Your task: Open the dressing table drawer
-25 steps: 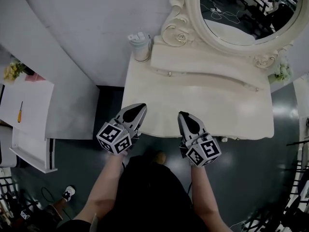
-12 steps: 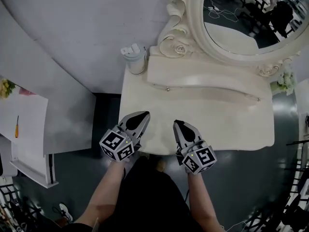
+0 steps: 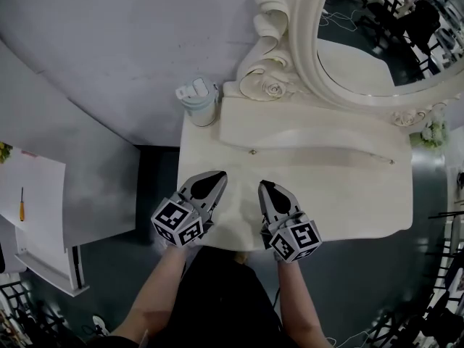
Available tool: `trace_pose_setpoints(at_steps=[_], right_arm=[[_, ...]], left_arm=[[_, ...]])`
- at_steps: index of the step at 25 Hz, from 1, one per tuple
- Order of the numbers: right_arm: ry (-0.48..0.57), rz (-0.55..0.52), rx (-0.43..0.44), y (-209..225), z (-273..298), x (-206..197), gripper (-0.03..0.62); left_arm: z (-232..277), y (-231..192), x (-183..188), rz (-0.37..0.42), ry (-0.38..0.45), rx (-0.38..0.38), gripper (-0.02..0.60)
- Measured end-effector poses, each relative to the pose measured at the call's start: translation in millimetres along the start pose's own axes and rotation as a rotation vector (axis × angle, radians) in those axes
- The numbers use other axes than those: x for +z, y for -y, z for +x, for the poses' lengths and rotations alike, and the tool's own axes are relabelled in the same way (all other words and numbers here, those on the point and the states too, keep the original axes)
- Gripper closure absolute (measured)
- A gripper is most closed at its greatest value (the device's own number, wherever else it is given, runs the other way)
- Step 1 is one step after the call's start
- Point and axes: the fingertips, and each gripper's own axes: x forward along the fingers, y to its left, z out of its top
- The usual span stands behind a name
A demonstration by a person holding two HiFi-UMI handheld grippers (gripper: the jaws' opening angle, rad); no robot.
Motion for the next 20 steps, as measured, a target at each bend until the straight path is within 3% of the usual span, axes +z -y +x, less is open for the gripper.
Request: trace_pose_setpoints(at_steps=[13, 15, 20], right_arm=[[-0.015, 0.047, -0.116, 36, 47, -4, 0.586], [-0.019, 0.059, -0.135, 42, 53, -7, 0.534], [-0.053, 0.061, -0.160, 50, 70, -16, 0.507]], left_arm=[[32, -24, 2, 0.008, -0.007, -0.008, 0.575], [36, -27, 2, 0.014, -0.012, -0.011, 0.575], [43, -36, 1, 0.021, -0.019, -0.011, 0.575]])
